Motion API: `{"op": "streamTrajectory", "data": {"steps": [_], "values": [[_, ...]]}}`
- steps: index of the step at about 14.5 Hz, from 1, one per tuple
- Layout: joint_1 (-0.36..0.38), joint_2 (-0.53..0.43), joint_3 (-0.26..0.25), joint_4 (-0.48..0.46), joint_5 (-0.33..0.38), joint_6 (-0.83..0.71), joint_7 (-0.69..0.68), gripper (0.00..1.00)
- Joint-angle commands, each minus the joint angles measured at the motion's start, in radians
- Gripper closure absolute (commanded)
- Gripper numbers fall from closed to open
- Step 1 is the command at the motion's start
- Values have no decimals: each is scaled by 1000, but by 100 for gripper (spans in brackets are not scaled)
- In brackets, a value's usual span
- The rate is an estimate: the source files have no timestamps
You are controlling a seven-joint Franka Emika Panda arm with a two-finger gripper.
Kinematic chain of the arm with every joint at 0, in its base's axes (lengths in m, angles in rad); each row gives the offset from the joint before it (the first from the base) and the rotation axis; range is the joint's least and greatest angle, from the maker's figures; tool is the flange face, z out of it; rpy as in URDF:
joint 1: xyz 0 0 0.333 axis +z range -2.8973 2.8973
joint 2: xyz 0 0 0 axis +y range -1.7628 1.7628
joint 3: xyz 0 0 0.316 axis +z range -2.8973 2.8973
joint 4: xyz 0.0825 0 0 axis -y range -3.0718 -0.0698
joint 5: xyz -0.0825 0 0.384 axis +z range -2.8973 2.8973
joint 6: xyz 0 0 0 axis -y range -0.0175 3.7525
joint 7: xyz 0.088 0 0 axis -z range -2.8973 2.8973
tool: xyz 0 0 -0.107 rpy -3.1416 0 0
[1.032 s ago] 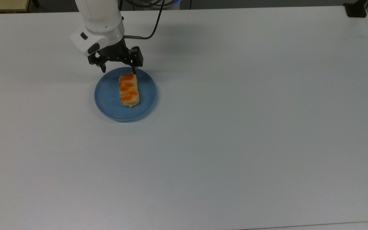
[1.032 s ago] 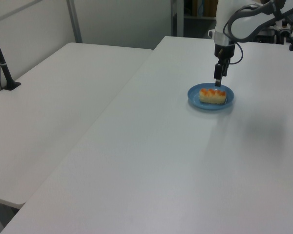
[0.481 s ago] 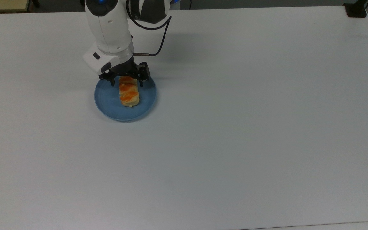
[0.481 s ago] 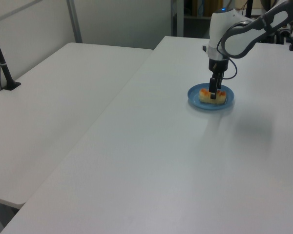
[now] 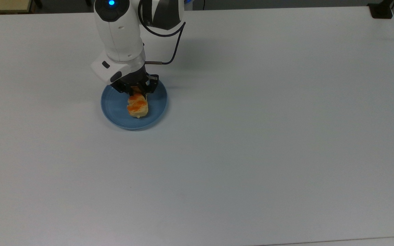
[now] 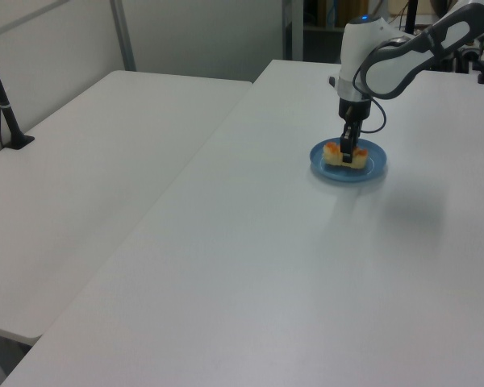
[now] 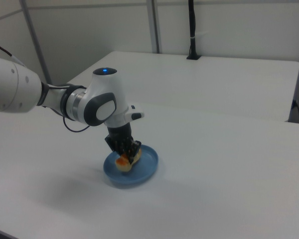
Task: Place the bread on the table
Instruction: 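Close the gripper on the orange-topped bread, then lift the bread off the plate and carry it beside the plate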
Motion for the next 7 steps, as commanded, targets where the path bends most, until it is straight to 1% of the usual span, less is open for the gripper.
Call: {"op": "streamTrajectory", "data": {"steps": [1, 4, 7], "values": [[-34, -12, -2, 64, -10, -51, -35, 94], [-106, -9, -2, 157, -10, -150, -132, 94], [-181, 0, -2, 182, -10, -152, -215, 94]]}}
